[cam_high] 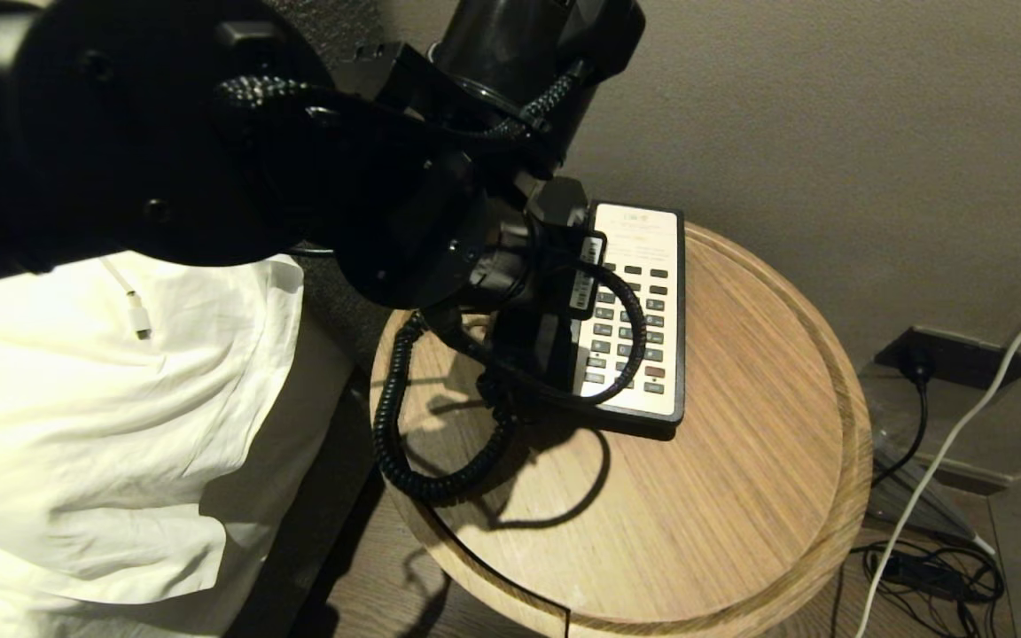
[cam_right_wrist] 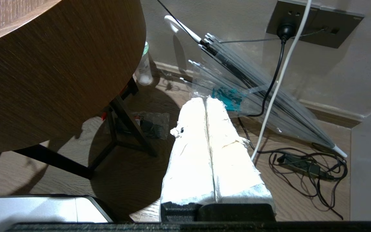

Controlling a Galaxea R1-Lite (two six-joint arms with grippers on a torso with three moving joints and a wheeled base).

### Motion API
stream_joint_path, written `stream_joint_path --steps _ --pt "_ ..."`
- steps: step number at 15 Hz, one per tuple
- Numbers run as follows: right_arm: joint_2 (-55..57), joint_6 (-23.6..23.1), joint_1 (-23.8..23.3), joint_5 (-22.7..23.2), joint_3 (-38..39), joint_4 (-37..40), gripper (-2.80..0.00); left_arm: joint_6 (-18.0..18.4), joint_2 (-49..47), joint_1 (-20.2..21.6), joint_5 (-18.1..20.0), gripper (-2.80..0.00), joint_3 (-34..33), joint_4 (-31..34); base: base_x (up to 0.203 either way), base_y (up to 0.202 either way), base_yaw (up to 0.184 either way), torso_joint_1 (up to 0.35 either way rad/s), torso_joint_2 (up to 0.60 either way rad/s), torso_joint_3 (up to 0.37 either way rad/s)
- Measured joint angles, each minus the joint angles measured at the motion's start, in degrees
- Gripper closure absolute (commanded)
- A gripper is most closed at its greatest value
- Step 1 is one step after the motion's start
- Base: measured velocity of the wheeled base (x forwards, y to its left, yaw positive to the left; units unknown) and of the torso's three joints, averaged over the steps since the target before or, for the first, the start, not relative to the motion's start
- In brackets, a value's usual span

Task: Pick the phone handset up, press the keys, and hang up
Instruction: Pick up the desk phone handset

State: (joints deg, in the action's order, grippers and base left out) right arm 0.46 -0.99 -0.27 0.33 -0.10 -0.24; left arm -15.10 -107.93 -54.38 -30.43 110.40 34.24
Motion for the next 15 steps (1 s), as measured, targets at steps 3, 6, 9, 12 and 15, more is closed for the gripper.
stream_joint_path --steps 3,6,9,12,15 --pt "0.0 0.01 0.0 0.0 0.0 0.0 0.0 -0.06 1.18 -0.09 0.02 0.0 -0.04 0.71 0.0 0.0 0.0 0.0 0.0 0.0" --pt "0.0 0.03 0.0 -0.04 0.0 0.0 0.0 -0.12 2.93 -0.11 0.06 0.0 -0.04 2.31 0.0 0.0 0.0 0.0 0.0 0.0" --pt "0.0 0.03 0.0 0.0 0.0 0.0 0.0 -0.25 4.58 0.0 -0.09 0.0 -0.09 3.05 0.0 0.0 0.0 0.0 0.0 0.0" --pt "0.0 0.03 0.0 -0.02 0.0 0.0 0.0 -0.48 5.95 -0.11 -0.07 0.0 -0.09 3.16 0.0 0.0 0.0 0.0 0.0 0.0" --pt "0.0 0.03 0.0 0.0 0.0 0.0 0.0 -1.83 8.07 -0.05 0.0 0.0 -0.17 4.55 0.0 0.0 0.0 0.0 0.0 0.0"
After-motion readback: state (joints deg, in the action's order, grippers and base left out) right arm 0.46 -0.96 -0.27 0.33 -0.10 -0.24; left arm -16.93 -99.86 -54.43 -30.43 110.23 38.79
